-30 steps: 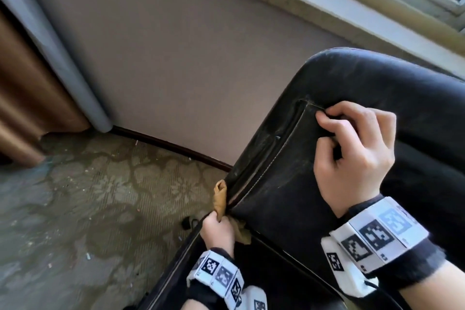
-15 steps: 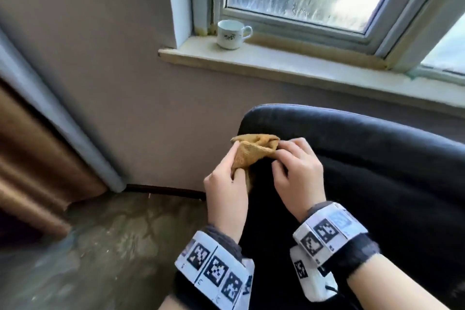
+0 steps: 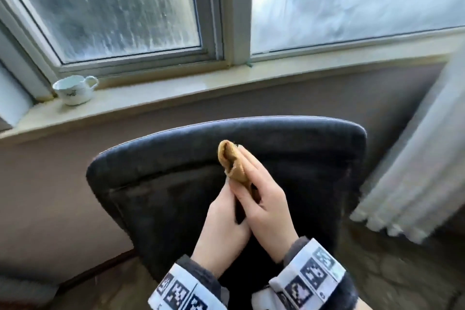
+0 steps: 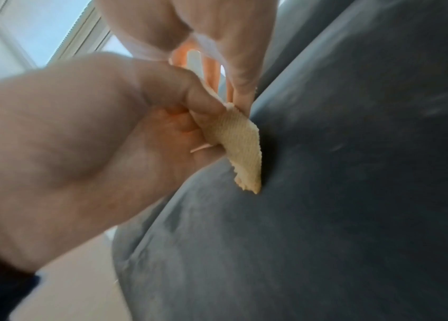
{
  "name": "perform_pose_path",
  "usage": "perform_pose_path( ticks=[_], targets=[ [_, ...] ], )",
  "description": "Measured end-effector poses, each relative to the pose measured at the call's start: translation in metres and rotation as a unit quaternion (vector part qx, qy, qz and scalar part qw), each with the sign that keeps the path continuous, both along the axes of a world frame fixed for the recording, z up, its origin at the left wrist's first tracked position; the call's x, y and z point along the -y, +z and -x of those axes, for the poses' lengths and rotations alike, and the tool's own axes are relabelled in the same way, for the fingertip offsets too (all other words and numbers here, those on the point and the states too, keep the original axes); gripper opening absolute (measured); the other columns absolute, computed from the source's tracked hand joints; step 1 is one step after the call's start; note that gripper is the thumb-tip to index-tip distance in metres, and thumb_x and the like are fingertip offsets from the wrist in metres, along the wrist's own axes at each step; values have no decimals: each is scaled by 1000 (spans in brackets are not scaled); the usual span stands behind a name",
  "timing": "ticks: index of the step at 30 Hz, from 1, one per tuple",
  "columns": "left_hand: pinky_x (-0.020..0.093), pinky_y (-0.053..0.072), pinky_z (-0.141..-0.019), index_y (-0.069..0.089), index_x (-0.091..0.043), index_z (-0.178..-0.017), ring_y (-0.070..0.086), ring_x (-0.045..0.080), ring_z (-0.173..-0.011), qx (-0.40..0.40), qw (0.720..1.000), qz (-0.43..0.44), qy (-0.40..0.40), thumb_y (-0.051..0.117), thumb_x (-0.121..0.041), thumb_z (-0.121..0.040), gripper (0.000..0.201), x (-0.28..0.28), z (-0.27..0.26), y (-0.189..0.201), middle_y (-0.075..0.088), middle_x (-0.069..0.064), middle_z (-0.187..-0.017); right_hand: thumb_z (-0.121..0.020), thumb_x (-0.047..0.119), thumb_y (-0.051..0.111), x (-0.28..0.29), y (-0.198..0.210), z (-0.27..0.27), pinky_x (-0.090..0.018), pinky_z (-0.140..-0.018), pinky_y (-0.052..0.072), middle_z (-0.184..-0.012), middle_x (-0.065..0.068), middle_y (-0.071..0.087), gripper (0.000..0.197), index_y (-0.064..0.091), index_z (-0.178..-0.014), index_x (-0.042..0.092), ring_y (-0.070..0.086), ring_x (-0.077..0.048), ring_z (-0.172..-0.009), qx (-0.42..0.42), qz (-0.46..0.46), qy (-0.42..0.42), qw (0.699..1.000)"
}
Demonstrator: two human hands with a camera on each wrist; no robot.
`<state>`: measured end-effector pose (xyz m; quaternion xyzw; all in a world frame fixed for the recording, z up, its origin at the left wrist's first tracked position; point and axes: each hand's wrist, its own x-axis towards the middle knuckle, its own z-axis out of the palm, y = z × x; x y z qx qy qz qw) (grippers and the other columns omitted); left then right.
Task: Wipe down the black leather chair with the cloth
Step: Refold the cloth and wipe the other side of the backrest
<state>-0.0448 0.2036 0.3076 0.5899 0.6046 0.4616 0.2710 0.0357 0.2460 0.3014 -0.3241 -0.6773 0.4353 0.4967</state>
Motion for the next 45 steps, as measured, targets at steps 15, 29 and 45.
perform_pose_path(
  ticks=[15,29,45],
  targets=[
    [53,-2,-113,18,-33,-146,3,26,-144,-594,792,-97,-104,80,-42,-51,114,-123,-105,2,8,9,-156,-87,31,47,-37,-75,-119,-7,-105,25,-130,-6,53,36,63,-117,18,46,-9,-116,35,-23,-427,903],
    [48,-8,-113,15,-38,-146,-1,22,-144,-596,796,-103,-39,81,-30,-49,118,-128,-107,-9,6,3,-157,-85,11,59,-51,-91,-130,-23,-99,42,-110,-11,63,21,71,-103,10,56,-19,-102,51,-129,-452,881],
    [47,-5,-114,11,-33,-147,-7,21,-144,-598,793,-111,26,68,-16,-75,94,-109,-99,-33,-6,2,-157,-84,16,59,-59,-98,-128,-29,-97,44,-113,-7,61,19,71,-99,13,56,-20,-101,69,-151,-381,909]
  ],
)
